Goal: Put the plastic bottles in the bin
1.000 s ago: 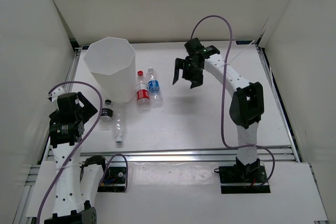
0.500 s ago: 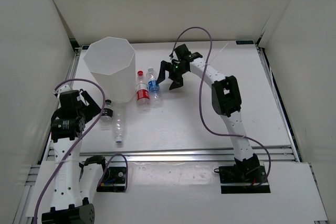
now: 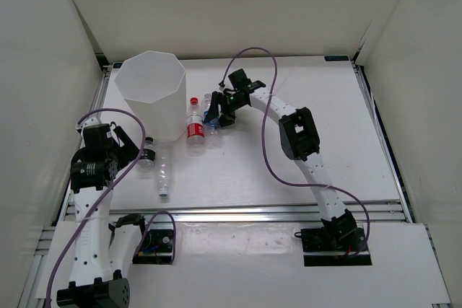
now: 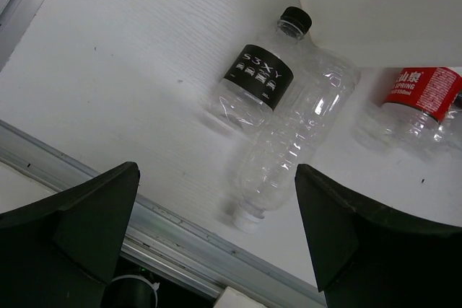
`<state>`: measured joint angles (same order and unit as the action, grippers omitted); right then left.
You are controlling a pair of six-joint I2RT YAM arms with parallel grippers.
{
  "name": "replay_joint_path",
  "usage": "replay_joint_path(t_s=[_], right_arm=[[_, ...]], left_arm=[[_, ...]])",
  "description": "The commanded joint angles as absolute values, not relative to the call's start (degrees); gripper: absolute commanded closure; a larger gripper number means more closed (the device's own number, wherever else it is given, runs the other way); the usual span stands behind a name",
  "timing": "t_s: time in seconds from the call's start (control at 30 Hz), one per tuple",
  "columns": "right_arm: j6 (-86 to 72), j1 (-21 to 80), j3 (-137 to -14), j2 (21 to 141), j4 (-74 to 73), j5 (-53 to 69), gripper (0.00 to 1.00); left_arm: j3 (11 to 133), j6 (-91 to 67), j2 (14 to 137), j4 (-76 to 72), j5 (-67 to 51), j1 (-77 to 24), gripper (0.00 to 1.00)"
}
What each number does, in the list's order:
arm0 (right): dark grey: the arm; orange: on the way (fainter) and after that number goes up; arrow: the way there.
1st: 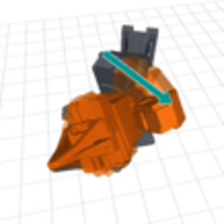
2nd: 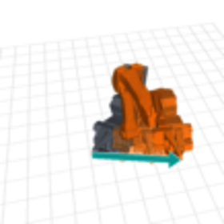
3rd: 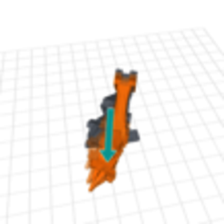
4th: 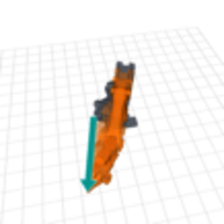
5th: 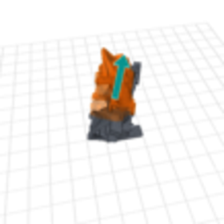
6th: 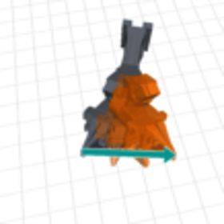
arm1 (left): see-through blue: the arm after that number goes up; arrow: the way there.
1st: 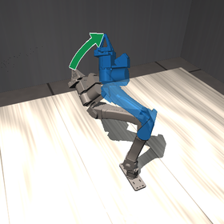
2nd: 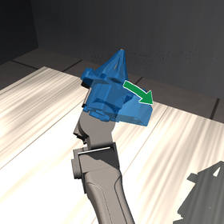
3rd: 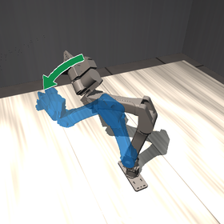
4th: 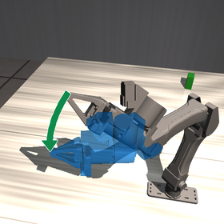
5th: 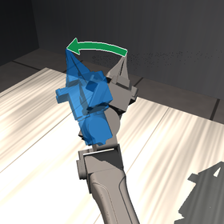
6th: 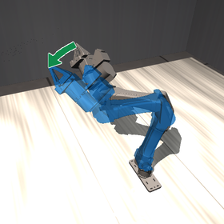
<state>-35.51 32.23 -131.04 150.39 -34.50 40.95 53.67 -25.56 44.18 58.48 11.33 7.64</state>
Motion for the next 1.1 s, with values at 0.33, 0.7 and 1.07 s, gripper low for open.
replay_joint_path(t_s=[0.33,0.7,1.07], right_arm=[[-40.5,27.9,-122.9,128.8,-34.4,35.5,0.77],[-47.5,40.3,-145.2,125.0,-7.1,12.2,0.84],[-30.9,50.3,-147.1,132.8,-5.8,7.2,0.3]], left_arm=[[54.2,-25.8,41.7,60.2,13.1,7.4,0.0],[53.6,-29.1,41.7,63.4,13.1,4.0,0.0],[54.8,-30.7,42.9,63.3,17.6,-3.0,0.0]])
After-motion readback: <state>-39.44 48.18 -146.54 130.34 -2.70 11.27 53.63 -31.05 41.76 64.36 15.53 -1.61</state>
